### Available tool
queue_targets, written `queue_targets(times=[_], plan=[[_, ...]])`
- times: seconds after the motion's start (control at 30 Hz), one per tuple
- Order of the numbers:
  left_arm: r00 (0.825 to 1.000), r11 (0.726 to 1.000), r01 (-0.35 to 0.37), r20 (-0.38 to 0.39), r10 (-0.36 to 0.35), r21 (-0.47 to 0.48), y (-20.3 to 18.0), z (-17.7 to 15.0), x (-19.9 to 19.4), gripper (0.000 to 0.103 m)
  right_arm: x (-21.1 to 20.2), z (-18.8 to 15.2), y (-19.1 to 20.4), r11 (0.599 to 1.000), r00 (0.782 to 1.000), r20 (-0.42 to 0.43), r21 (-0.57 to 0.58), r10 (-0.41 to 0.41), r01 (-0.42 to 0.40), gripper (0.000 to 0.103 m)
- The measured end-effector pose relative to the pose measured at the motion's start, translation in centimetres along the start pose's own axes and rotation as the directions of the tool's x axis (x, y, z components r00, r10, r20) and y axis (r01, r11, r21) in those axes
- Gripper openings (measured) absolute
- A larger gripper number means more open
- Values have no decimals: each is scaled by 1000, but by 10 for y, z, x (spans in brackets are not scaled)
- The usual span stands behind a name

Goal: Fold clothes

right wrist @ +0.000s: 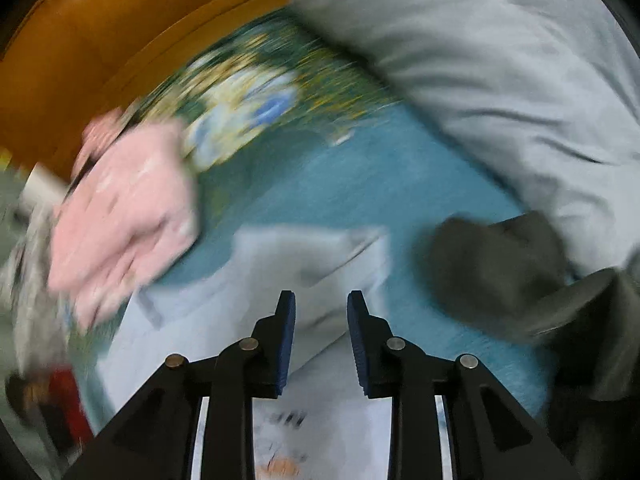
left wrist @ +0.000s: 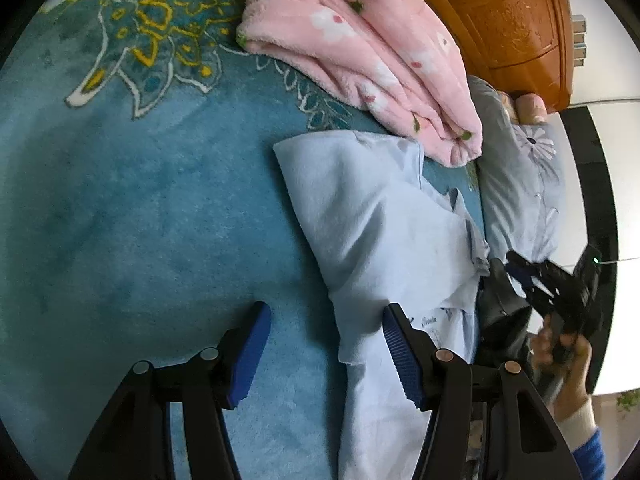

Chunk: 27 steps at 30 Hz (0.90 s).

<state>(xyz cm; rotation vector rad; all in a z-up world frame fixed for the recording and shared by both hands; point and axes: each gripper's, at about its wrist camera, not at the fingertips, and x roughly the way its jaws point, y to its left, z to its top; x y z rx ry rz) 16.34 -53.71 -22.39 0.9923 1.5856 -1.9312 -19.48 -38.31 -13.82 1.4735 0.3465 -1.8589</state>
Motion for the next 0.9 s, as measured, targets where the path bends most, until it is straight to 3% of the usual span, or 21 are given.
queue_targets(times=[0.1,0.23,0.33,0.43,0.5,0.67,0.77,0.9], plan=[[999,999,-30,16,30,12,-4,-3,0,62,23,-16,40,986,996,-91,-160,25,-40,27],[999,1000,-28,25,28,8,-1,-6,-3,61,48,-17,65,975,992,-125,-216,20,-47,27],[1000,1000,-11,27,11,-4,3,-8,-5,61,52,6,51,984,995,-54,-160,-82,73,27],[1000,1000,5,30,-5,-16,6,-10,-8,61,29,32,14,973,969,83,35,-232,229,27],[999,1000,17,32,-16,-24,9,-12,-10,61,10,34,-7,972,970,114,113,-216,204,27],[999,998,49,23,-48,-46,11,-19,-13,61,-14,-11,-19,991,990,66,51,-125,122,27],[999,997,53,-10,-54,-47,1,-35,-12,61,-24,-59,-27,997,998,-4,38,-70,71,27],[999,999,28,-44,-29,-23,-16,-61,-15,62,-38,-122,-38,998,994,-91,27,-57,59,27]])
